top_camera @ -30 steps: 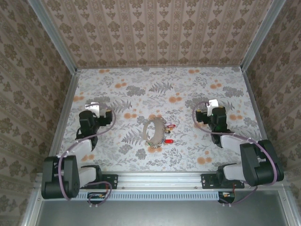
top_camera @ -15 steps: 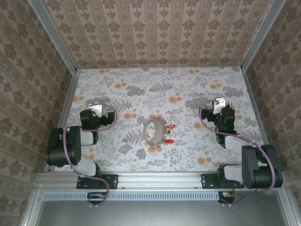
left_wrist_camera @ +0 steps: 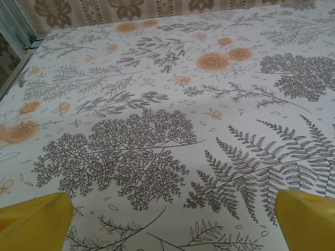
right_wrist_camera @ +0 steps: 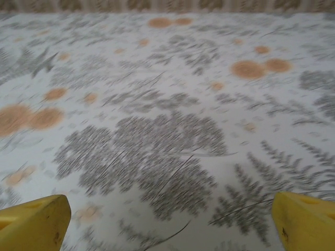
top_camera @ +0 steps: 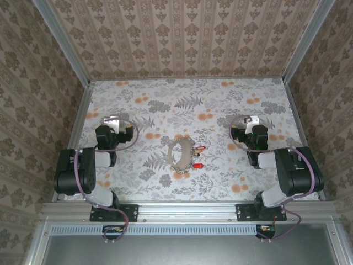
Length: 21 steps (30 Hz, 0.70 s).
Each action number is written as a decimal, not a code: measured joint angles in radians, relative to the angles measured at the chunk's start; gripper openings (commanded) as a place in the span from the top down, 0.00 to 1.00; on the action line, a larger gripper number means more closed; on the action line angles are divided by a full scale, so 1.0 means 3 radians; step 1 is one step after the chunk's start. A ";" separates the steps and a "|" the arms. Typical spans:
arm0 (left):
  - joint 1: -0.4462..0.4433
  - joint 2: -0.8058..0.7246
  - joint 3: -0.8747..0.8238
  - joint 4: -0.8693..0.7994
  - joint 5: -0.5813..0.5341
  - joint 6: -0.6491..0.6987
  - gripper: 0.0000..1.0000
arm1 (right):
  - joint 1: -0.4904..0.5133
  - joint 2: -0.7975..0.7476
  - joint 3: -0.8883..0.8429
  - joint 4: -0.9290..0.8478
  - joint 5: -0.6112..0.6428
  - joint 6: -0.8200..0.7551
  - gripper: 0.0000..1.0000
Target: Put the keys on the keyring
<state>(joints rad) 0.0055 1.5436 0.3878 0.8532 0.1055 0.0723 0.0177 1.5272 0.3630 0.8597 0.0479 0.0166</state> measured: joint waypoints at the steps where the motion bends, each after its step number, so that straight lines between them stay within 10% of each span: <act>1: 0.0005 0.0000 0.0000 0.0000 0.0029 0.0001 0.00 | 0.0011 0.0000 0.0018 0.0022 0.0111 0.0027 0.00; 21: -0.0039 0.0000 0.0001 -0.0011 -0.0258 -0.0027 0.00 | 0.0060 0.0000 0.0034 0.0032 0.0530 0.0122 0.00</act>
<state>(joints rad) -0.0063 1.5436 0.3882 0.8497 0.0280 0.0643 0.0357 1.5272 0.3733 0.8692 0.2070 0.0532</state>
